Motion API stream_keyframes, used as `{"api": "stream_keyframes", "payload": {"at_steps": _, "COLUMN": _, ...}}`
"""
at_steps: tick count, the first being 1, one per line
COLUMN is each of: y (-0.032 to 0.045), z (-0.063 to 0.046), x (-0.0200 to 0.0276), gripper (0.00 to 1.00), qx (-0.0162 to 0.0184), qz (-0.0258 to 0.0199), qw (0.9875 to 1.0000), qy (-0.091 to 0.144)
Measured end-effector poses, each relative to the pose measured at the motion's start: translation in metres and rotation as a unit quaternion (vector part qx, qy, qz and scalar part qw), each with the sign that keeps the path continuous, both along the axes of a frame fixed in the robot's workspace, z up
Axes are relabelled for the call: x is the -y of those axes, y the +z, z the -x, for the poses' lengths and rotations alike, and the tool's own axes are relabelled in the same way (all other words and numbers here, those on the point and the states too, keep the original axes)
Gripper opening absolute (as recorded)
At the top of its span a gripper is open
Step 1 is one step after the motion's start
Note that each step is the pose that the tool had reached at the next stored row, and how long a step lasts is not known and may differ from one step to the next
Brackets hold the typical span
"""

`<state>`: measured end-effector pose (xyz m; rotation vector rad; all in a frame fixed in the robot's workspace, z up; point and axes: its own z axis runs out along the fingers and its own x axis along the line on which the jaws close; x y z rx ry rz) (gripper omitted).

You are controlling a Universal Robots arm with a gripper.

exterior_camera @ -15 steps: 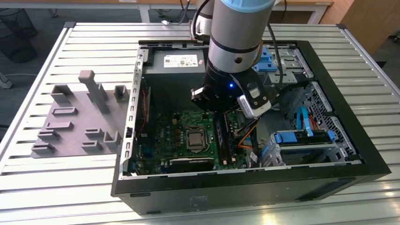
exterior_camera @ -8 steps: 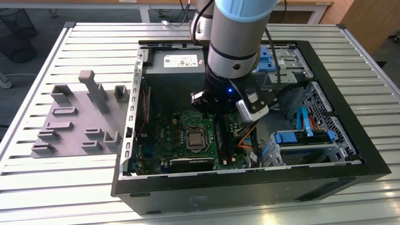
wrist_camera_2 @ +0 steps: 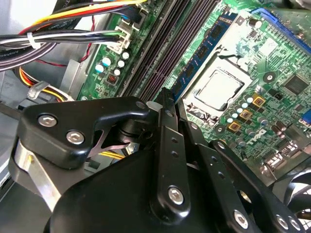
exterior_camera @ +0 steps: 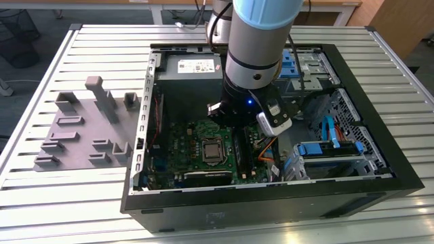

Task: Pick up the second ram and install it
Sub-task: 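Insert the second ram into the second slot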

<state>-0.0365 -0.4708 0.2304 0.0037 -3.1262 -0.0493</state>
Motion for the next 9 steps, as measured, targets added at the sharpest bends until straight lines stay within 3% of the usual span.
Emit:
{"api": "stream_keyframes", "payload": {"at_steps": 6, "y": 0.0000, "z": 0.0000, "x": 0.0002, "gripper": 0.14, "qx": 0.0000, "qz": 0.0000, "qw": 1.0000, "qy": 0.000}}
{"api": "stream_keyframes", "payload": {"at_steps": 9, "y": 0.0000, "z": -0.0001, "x": 0.0028, "gripper": 0.14, "qx": 0.0000, "qz": 0.0001, "qw": 1.0000, "qy": 0.000}}
